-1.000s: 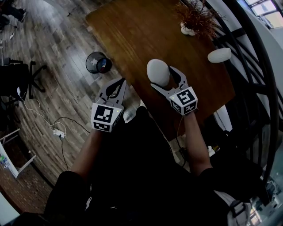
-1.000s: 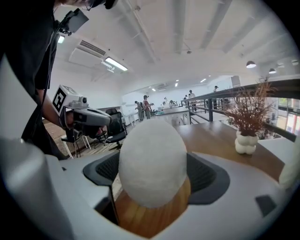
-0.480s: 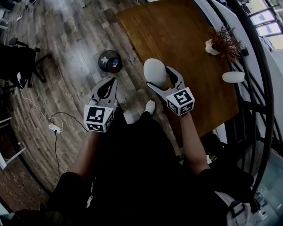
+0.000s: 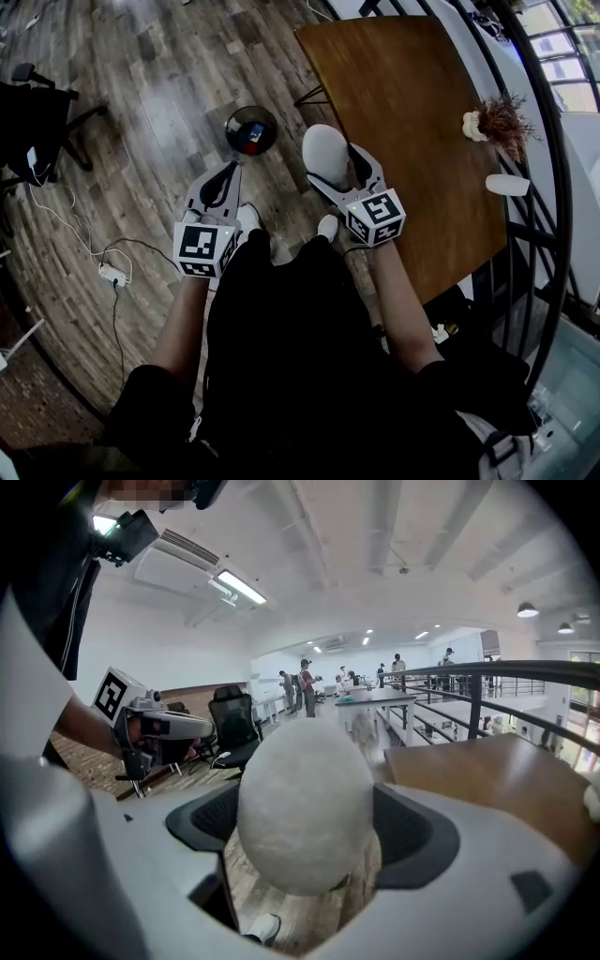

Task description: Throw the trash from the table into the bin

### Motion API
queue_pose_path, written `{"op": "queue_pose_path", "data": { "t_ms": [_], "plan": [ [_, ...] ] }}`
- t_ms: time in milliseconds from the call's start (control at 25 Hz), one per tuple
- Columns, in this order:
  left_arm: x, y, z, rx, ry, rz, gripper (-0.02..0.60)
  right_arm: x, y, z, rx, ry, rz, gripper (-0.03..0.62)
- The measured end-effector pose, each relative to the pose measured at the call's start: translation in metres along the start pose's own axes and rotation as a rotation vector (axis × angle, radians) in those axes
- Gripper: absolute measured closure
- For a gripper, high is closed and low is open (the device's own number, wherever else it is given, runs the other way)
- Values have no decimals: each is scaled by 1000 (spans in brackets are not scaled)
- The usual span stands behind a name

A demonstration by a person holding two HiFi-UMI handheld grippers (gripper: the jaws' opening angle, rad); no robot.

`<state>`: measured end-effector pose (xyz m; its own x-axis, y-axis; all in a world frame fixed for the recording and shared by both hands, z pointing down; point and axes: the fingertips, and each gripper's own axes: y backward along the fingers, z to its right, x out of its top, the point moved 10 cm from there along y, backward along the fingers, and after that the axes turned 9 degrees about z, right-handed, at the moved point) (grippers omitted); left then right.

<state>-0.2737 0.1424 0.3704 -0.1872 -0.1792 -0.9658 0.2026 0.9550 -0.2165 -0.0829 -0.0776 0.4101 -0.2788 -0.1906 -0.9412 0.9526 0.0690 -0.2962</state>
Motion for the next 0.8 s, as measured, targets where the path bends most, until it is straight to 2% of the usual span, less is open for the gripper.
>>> {"op": "queue_pose_path", "data": {
  "t_ms": [200, 400, 640, 800],
  "plan": [
    [-16, 11, -56, -13, 11, -25, 571, 3, -52, -22, -5, 14, -49, 137],
    [-24, 13, -95, -14, 6, -43, 571, 2, -103, -41, 44, 11, -76, 137],
    [-58, 11, -116, 44, 43, -91, 571, -43, -161, -50, 163, 8, -158, 137],
    [-92, 1, -130, 89, 57, -119, 571, -83, -198, -42, 199, 0, -185, 137]
  ]
}}
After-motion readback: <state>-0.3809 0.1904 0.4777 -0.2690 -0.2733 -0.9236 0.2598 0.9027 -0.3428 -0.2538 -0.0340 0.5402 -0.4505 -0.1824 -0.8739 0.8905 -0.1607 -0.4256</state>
